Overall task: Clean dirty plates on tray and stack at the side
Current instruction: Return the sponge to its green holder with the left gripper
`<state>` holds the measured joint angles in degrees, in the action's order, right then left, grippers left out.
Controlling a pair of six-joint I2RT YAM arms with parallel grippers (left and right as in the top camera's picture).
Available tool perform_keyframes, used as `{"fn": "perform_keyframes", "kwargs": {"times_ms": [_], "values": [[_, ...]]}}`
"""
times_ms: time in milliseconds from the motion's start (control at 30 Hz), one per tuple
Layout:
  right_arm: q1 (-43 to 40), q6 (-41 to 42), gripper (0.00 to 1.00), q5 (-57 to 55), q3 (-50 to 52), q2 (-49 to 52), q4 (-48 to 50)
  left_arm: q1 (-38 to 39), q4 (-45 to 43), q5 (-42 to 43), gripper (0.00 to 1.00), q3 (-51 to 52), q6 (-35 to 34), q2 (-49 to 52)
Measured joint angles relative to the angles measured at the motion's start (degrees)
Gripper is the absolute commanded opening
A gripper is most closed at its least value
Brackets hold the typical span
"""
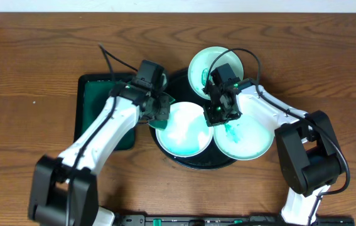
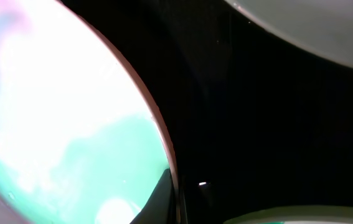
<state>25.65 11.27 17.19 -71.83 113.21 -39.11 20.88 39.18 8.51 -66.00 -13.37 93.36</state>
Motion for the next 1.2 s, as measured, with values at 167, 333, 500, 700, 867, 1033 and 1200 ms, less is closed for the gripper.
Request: {"fn": "perform_keyframes", "kwargs": {"times_ms": [167,333,500,700,867,1033,1200], "values": [[0.0,0.0,0.01,0.4,0.0,0.0,0.1,-4.0,2.0,-5.9,0.07,0.0,-0.8,-1.2],[0.1,0.0,0.01,1.2,0.0,0.0,0.7,-13.0,1.6,-8.5,0.07,0.0,-1.5,-1.0],[0.1,-0.3,0.01,1.3,0.0,0.0,1.0,-21.1,1.2,-9.4,0.07,0.0,-1.5,-1.0],[0.1,-0.9,0.01,1.3,0.0,0.0,1.2,-25.7,-0.2,-8.8,0.07,0.0,-1.4,2.9],[0.1,-1.3,0.01,1.3,0.0,0.0,1.0,-26.2,-0.8,-6.8,0.09,0.0,-1.3,9.7],[0.1,-1.5,0.01,1.3,0.0,0.0,0.8,-26.1,-1.1,-5.6,0.66,0.0,-0.9,11.4],[0.1,-1.8,0.01,1.3,0.0,0.0,0.7,-26.1,-1.1,-5.1,0.78,0.0,-0.6,11.4]]}}
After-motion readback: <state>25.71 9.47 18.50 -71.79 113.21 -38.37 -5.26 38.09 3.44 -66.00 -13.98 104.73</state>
